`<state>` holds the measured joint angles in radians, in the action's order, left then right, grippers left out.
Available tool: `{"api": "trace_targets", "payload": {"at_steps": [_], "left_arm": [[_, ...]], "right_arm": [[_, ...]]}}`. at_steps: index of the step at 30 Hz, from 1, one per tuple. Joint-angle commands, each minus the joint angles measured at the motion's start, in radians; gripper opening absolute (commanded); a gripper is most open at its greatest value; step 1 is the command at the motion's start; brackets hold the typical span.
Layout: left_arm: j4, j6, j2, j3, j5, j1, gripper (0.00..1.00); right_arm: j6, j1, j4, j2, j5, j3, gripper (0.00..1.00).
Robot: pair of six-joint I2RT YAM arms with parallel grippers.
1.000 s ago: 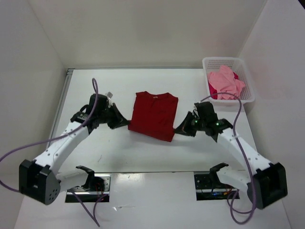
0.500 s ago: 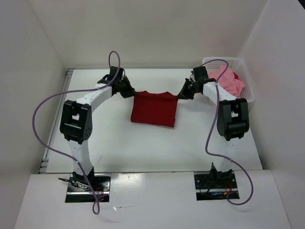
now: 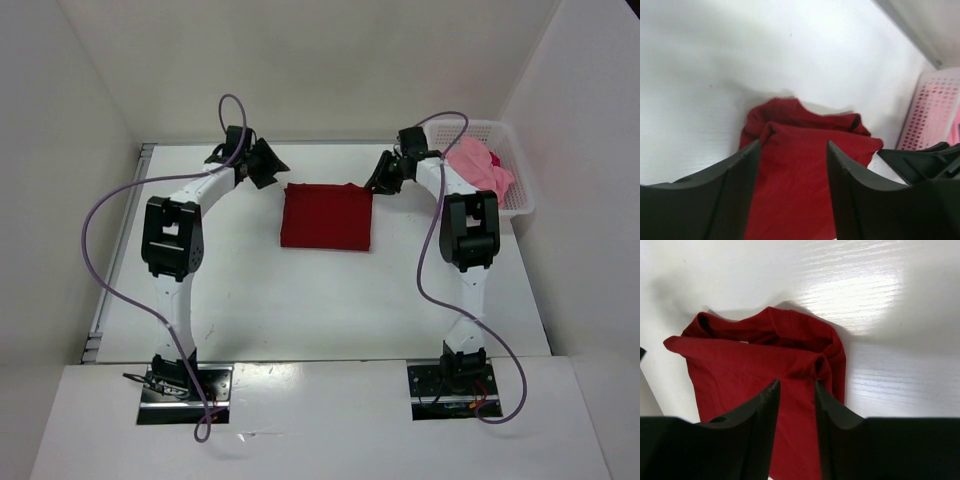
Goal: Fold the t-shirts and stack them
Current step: Fold the long partially folded tshirt into a neat square
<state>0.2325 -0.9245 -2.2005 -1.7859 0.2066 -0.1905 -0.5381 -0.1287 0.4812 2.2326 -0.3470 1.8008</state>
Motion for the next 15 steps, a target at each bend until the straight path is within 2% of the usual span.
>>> {"api": "trace_targets", "payload": {"at_steps": [1,2,3,5,7,9,10,14,15], "left_arm": [[-0.103,-0.008,0.114,0.032,0.007,0.006,0.61],[-0.128,-0.008,0.137,0.055,0.020,0.006,0.54],[-0.128,-0.008,0.159,0.098,0.045,-0.003,0.51],[-0.140,0.006,0.209,0.153,0.072,-0.059,0.47],[-0.198,-0.003,0.249,0.285,0.134,-0.114,0.46],[-0.225,-0.023,0.249,0.360,0.158,-0.138,0.43],[-0.249,-0.034,0.249,0.390,0.169,-0.138,0.43],[-0.286,-0.043,0.249,0.496,0.194,-0.158,0.41],[-0.286,-0.034,0.239,0.516,0.185,-0.158,0.41]], "right_arm": [[-0.003,0.011,0.005,-0.062,0.006,0.063,0.40],[0.007,0.011,0.019,-0.080,0.006,0.063,0.40],[0.022,0.011,0.029,-0.105,0.006,0.063,0.42],[0.023,-0.002,0.014,-0.201,0.026,0.005,0.43],[0.023,-0.041,-0.047,-0.270,0.026,-0.136,0.43],[0.011,-0.060,-0.091,-0.347,-0.016,-0.283,0.36],[-0.003,-0.078,-0.122,-0.358,-0.041,-0.323,0.27],[-0.014,-0.141,-0.171,-0.367,-0.086,-0.484,0.05],[-0.031,-0.141,-0.196,-0.367,-0.116,-0.512,0.04]]}}
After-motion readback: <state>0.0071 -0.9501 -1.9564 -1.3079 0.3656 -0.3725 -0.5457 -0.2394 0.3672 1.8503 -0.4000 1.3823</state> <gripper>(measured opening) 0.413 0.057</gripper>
